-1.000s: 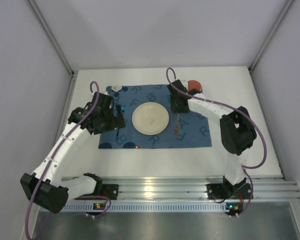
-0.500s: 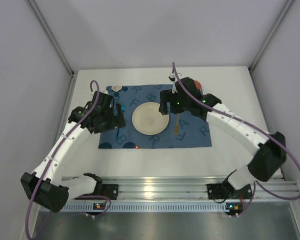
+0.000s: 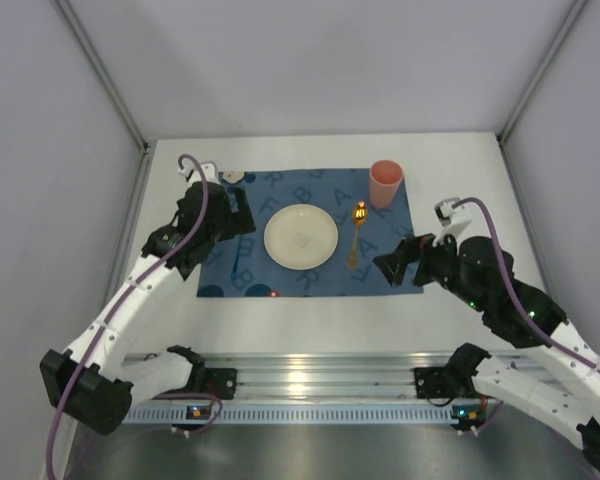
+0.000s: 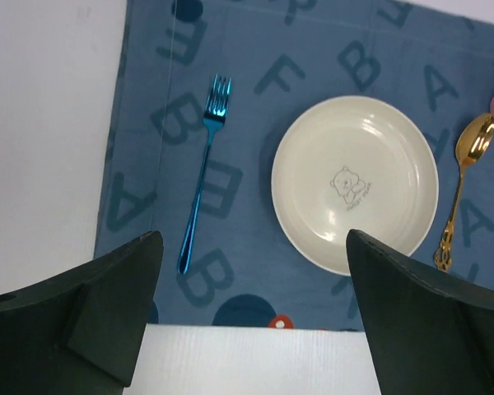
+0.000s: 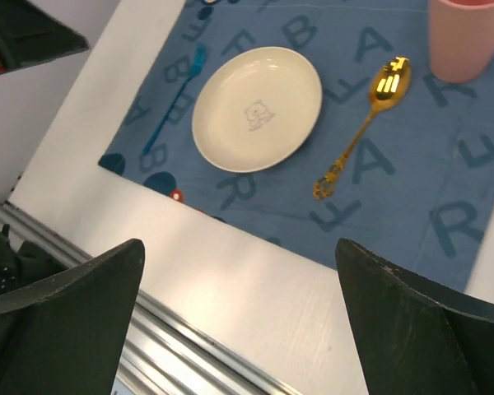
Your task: Set the dinner table for one person
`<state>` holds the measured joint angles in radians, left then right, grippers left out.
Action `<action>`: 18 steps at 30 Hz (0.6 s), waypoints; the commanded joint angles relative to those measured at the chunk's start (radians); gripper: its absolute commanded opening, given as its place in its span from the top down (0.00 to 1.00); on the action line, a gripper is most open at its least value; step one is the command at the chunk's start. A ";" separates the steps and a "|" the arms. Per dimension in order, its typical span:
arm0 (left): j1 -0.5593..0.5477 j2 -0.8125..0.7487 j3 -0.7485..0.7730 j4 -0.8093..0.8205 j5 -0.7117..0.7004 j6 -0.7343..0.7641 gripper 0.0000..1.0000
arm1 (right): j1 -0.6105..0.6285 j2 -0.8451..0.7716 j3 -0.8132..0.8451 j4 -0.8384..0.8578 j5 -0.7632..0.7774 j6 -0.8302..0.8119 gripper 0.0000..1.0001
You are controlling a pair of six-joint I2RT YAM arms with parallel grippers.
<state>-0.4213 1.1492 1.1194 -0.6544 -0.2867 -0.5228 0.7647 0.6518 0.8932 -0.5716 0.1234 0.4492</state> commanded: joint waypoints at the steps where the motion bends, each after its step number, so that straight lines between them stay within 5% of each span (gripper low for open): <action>1: -0.010 -0.144 -0.143 0.413 -0.120 0.177 0.01 | 0.002 -0.026 0.016 -0.091 0.148 0.028 0.00; 5: -0.010 -0.246 -0.291 0.639 -0.127 0.308 0.01 | 0.002 -0.047 0.033 -0.126 0.186 0.016 0.00; 18: -0.010 -0.330 -0.331 0.421 -0.157 0.276 0.01 | 0.002 -0.066 -0.060 -0.057 0.161 0.028 0.00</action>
<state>-0.4274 0.8711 0.8154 -0.2337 -0.4114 -0.2668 0.7647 0.6037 0.8516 -0.6777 0.2840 0.4694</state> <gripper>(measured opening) 0.985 0.996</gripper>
